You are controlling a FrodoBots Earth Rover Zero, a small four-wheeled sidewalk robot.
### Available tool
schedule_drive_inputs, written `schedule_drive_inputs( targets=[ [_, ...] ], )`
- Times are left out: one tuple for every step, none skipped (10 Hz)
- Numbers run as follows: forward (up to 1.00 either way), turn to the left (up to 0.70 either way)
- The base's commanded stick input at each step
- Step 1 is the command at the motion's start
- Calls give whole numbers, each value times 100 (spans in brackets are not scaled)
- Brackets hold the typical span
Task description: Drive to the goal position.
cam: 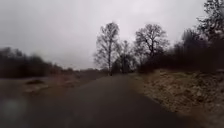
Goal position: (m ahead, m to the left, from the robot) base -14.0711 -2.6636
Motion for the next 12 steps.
schedule_drive_inputs(
  targets=[
    [70,0],
    [70,0],
    [70,0],
    [70,0],
    [70,0],
    [70,0],
    [70,0],
    [70,0],
    [70,0],
    [70,0],
    [70,0],
    [70,0]
  ],
)
